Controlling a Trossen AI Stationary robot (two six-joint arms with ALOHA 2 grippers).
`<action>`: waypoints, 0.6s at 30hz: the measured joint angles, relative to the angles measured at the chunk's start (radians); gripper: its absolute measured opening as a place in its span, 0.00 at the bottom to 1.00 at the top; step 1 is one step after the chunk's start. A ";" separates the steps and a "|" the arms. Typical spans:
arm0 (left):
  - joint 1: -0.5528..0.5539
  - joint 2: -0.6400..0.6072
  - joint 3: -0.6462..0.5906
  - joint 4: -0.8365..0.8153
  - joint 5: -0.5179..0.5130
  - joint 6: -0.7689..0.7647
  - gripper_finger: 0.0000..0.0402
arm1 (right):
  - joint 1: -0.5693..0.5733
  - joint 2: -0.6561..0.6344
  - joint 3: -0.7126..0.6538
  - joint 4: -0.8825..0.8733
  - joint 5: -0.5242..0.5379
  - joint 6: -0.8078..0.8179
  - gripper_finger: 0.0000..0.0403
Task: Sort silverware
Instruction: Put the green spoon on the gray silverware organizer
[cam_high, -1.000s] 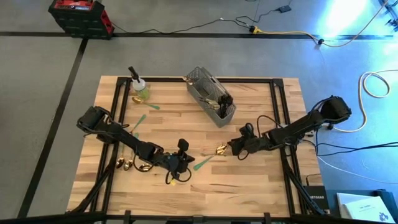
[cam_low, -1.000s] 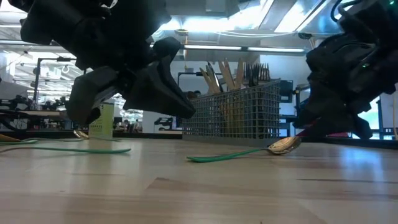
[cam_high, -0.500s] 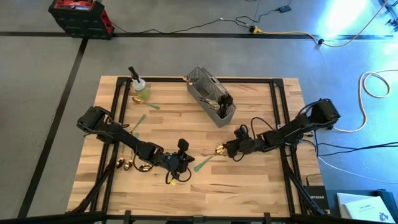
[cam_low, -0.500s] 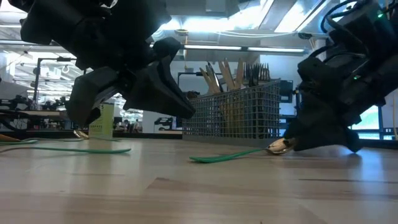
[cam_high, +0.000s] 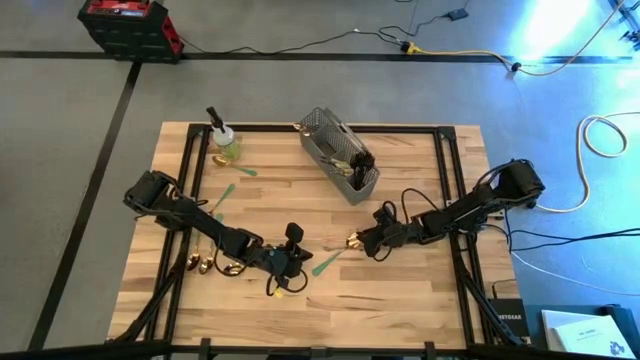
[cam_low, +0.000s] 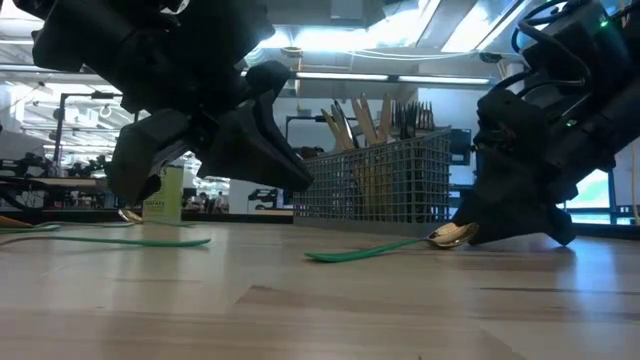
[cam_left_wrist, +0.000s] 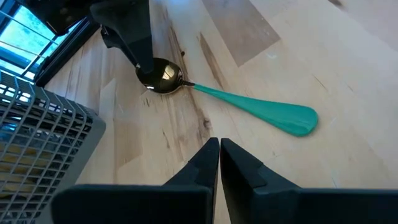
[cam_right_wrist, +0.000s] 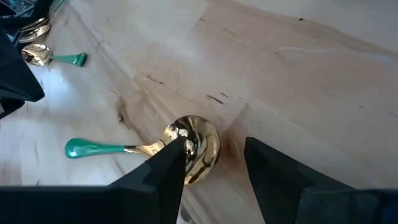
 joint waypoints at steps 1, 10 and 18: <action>0.000 0.000 0.000 0.000 0.000 0.000 0.00 | -0.004 0.000 0.000 0.001 0.001 -0.003 0.34; 0.000 0.000 0.000 0.000 -0.003 0.000 0.00 | -0.013 0.000 -0.001 0.008 0.000 -0.045 0.19; -0.006 0.000 0.000 0.004 -0.038 -0.047 0.00 | -0.010 0.000 -0.001 0.038 0.011 -0.103 0.02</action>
